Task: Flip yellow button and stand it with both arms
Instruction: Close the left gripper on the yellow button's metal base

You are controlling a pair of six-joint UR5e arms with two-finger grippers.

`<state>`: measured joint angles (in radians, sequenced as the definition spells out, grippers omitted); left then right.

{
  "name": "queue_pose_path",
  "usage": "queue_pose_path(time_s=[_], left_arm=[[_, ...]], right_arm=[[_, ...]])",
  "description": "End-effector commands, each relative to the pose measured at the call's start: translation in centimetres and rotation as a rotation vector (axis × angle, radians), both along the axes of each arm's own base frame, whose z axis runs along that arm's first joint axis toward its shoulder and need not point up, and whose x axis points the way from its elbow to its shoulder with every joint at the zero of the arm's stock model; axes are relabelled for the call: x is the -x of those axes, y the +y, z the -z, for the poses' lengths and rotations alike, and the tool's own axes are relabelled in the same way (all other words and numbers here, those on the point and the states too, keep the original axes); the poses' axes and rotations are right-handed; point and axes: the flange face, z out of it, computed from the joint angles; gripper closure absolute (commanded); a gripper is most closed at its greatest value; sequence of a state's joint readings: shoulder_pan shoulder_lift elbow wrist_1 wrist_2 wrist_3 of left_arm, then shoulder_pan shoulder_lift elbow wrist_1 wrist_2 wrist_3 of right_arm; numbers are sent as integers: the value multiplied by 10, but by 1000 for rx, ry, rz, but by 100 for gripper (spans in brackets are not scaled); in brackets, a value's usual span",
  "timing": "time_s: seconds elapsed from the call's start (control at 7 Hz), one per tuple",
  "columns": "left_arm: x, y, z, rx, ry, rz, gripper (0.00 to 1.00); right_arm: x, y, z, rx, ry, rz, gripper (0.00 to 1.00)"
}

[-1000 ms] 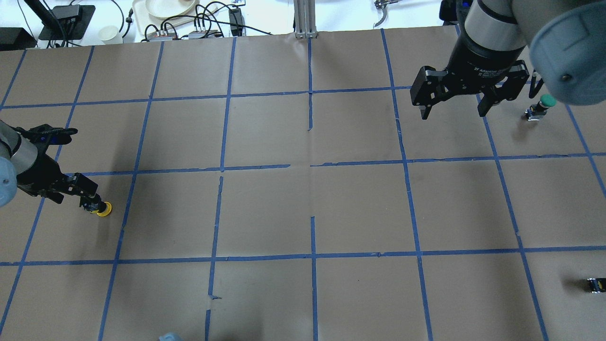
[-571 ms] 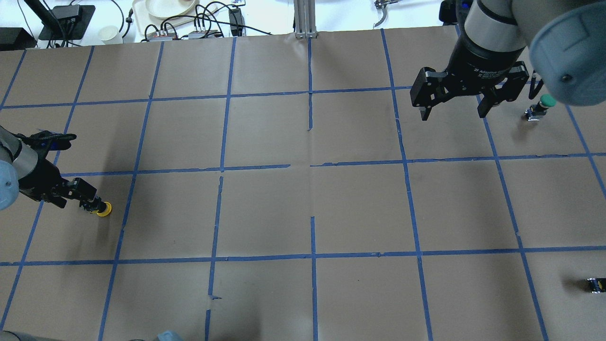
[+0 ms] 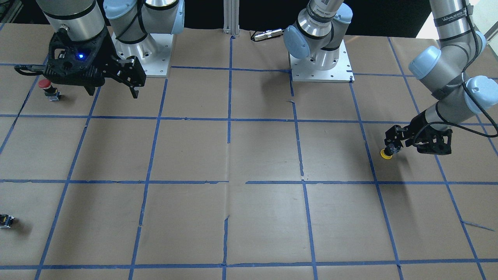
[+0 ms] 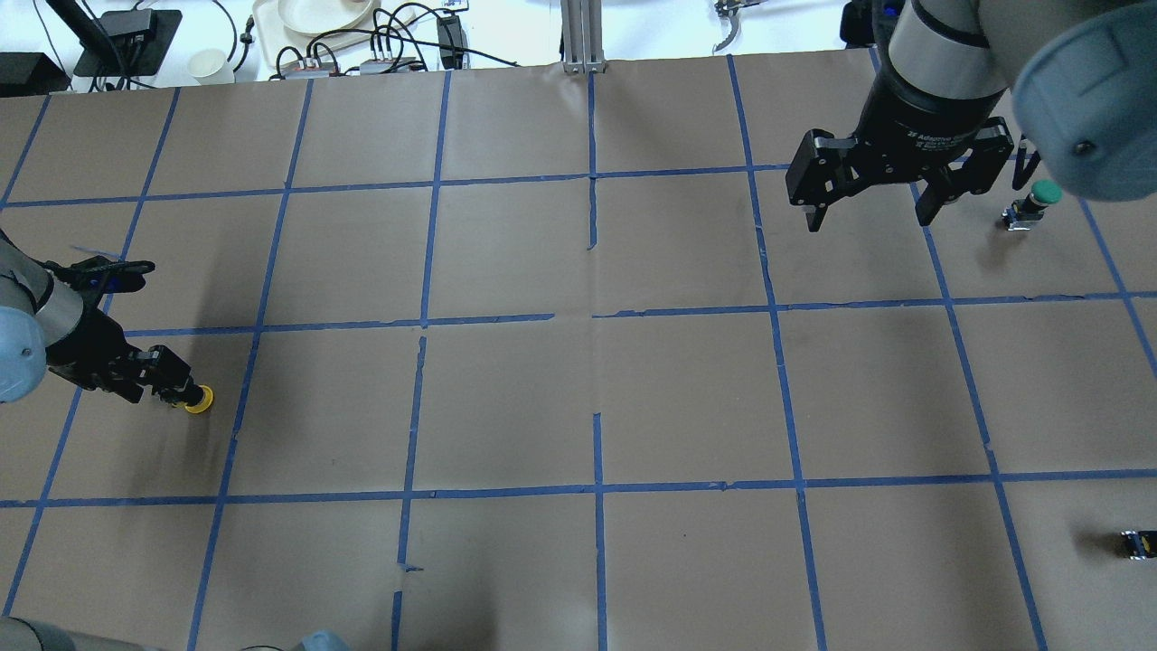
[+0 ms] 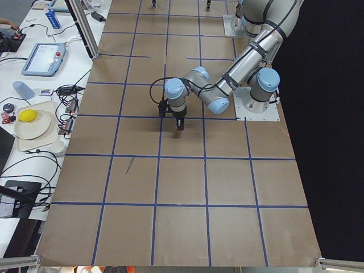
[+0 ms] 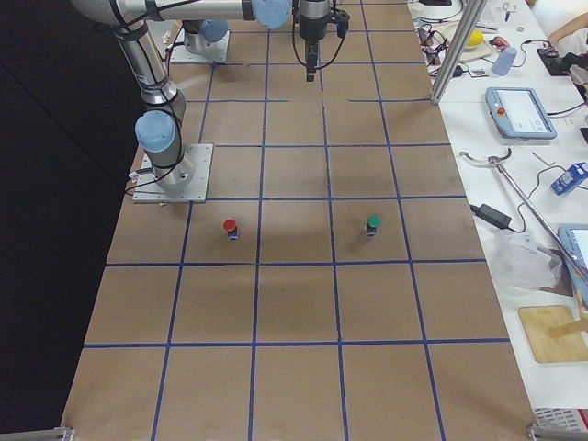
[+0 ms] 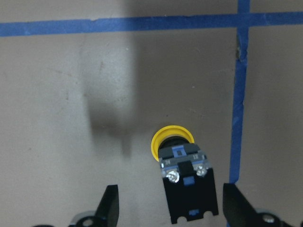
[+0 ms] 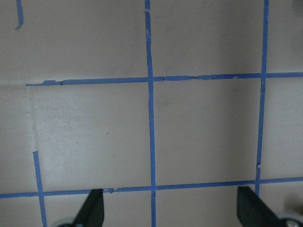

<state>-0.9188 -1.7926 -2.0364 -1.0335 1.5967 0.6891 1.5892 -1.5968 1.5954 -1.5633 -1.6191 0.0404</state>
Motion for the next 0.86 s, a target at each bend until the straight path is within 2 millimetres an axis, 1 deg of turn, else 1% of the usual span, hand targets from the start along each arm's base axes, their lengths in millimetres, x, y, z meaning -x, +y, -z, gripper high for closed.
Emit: queue_pose_path(time_s=[0.0,0.14,0.29,0.43,0.57,0.71], left_arm=[[1,0,4,-12,7,0,68],[2,-2,3,-13,3,0,89],[2,-2,3,-17,3,2,99],[3,-5,-1,-7,2,25,100],[18,-12,-11,11,-9,52,100],[48,-21,-33,24,-24,95,100]], right_arm=[[0,0,0,0,-4,3,0],[-1,0,0,2,-5,4,0],[-1,0,0,0,-5,4,0],[-1,1,-1,2,-5,6,0],[-1,1,-1,2,-7,6,0],[-1,1,-1,2,-7,6,0]])
